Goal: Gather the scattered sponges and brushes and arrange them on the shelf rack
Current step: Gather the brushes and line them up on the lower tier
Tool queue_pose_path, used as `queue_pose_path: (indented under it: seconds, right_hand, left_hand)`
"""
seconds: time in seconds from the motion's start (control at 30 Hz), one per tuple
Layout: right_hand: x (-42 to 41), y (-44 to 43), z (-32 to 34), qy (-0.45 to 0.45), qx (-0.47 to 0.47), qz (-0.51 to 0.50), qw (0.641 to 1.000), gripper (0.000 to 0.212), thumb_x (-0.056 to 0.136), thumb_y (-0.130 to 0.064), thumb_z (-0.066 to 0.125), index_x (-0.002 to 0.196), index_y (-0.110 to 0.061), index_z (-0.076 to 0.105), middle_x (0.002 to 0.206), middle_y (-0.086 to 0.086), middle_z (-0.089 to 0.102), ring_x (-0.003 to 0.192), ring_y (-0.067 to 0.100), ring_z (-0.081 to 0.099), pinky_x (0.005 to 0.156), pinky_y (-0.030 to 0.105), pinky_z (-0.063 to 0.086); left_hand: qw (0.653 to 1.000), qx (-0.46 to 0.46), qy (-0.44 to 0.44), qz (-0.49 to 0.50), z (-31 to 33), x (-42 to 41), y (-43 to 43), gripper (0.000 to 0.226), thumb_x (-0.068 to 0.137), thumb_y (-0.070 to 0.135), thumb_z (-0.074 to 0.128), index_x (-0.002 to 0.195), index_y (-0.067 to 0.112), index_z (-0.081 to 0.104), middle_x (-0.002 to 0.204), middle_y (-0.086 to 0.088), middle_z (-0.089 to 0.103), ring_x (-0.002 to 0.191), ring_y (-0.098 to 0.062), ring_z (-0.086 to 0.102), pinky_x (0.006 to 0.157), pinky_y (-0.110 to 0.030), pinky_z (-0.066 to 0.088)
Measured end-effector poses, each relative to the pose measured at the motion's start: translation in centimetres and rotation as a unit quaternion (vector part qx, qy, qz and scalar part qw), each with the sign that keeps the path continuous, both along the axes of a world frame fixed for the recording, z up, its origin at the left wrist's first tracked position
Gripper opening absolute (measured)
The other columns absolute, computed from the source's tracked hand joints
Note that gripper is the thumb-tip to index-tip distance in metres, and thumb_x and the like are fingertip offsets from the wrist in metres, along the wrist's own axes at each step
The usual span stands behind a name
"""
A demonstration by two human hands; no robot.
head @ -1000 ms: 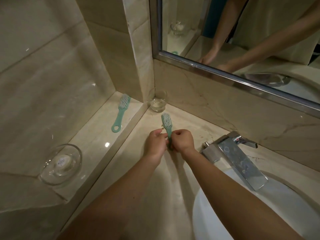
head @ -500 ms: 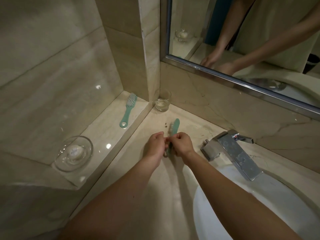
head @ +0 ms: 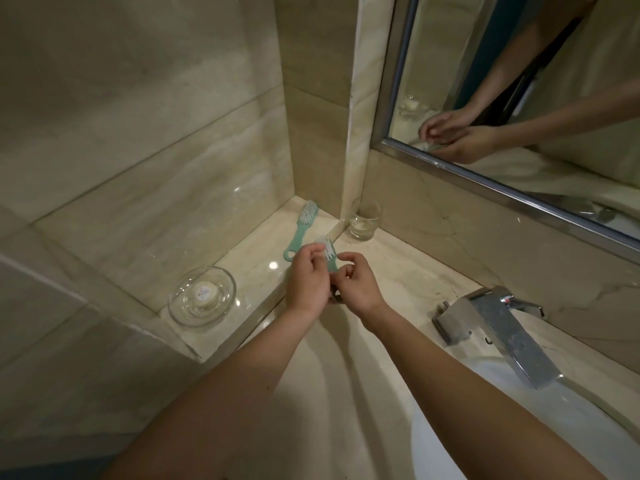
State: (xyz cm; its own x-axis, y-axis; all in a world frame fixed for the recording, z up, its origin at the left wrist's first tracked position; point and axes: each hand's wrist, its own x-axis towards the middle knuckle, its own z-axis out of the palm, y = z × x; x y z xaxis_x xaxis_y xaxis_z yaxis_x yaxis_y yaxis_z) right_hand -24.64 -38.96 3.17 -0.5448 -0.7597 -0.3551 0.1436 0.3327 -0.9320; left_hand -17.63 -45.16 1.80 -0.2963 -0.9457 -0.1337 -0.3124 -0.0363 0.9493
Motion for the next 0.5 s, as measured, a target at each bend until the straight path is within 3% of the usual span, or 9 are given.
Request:
queue_pose_path:
  seconds: [0.07, 0.13, 0.2, 0.27, 0.33, 0.4, 0.5]
  right_hand:
    - [0.1, -0.9, 0.1, 0.024, -0.004, -0.022, 0.999, 0.031, 0.093, -0.002, 0.052, 0.121, -0.014, 0.043, 0.079, 0.005, 0.054, 0.065, 0.019, 0.065, 0.064, 0.042, 0.057]
    - [-0.3, -1.4, -0.3, 0.04, -0.004, -0.051, 0.998, 0.029, 0.094, -0.004, 0.051, 0.12, -0.015, 0.044, 0.078, 0.005, 0.056, 0.07, 0.023, 0.065, 0.066, 0.044, 0.056]
    - [-0.6, -1.4, -0.9, 0.046, 0.003, -0.068, 0.997, 0.028, 0.094, -0.005, 0.051, 0.12, -0.014, 0.045, 0.073, 0.004, 0.059, 0.072, 0.025, 0.065, 0.068, 0.044, 0.055]
    - [-0.9, -1.1, -1.4, 0.037, 0.011, -0.075, 0.996, 0.029, 0.093, -0.007, 0.052, 0.12, -0.014, 0.047, 0.076, 0.008, 0.062, 0.071, 0.024, 0.065, 0.062, 0.038, 0.053]
    - [-1.1, -0.8, -1.8, 0.022, 0.017, -0.083, 0.996, 0.029, 0.093, -0.007, 0.052, 0.121, -0.014, 0.047, 0.08, 0.013, 0.065, 0.065, 0.019, 0.063, 0.057, 0.029, 0.049]
    - [-1.3, -0.5, -2.1, 0.013, 0.021, -0.09, 0.996, 0.029, 0.094, -0.007, 0.053, 0.122, -0.014, 0.047, 0.083, 0.016, 0.067, 0.063, 0.016, 0.062, 0.056, 0.026, 0.047]
    - [-1.4, 0.0, -2.4, 0.002, 0.025, -0.097, 0.995, 0.031, 0.094, -0.007, 0.053, 0.123, -0.012, 0.047, 0.081, 0.014, 0.066, 0.068, 0.02, 0.063, 0.058, 0.028, 0.047]
  left_hand:
    - [0.99, -0.114, -0.082, -0.001, 0.0, 0.7, -1.2, 0.026, 0.096, 0.017, 0.043, 0.113, 0.025, 0.061, 0.112, 0.004, 0.057, 0.105, -0.018, 0.057, 0.085, -0.032, 0.049]
    - [0.955, -0.211, -0.204, -0.032, -0.4, 1.2, -2.4, 0.037, 0.091, 0.013, 0.047, 0.125, 0.023, 0.057, 0.129, -0.002, 0.052, 0.121, -0.023, 0.047, 0.097, -0.034, 0.04]
    - [0.913, -0.23, -0.32, -0.106, -1.0, 1.5, -3.4, 0.053, 0.09, 0.015, 0.048, 0.142, 0.022, 0.041, 0.152, -0.002, 0.033, 0.141, -0.025, 0.025, 0.112, -0.04, 0.026]
    - [0.872, -0.225, -0.4, -0.173, -1.7, 1.7, -4.0, 0.062, 0.092, 0.02, 0.046, 0.15, 0.022, 0.025, 0.16, -0.002, 0.017, 0.148, -0.025, 0.006, 0.12, -0.041, 0.009]
    - [0.841, -0.262, -0.434, -0.191, -2.5, 1.9, -3.9, 0.066, 0.09, 0.018, 0.048, 0.151, 0.022, 0.022, 0.156, -0.004, 0.026, 0.144, -0.027, 0.017, 0.119, -0.039, 0.013]
    - [0.818, -0.325, -0.446, -0.161, -2.8, 2.1, -3.6, 0.071, 0.084, 0.01, 0.052, 0.149, 0.023, 0.026, 0.137, -0.005, 0.044, 0.126, -0.026, 0.038, 0.107, -0.035, 0.03]
    - [0.807, -0.355, -0.452, -0.135, -2.7, 2.0, -3.7, 0.069, 0.079, 0.005, 0.053, 0.143, 0.025, 0.036, 0.116, -0.005, 0.05, 0.105, -0.024, 0.047, 0.089, -0.033, 0.038]
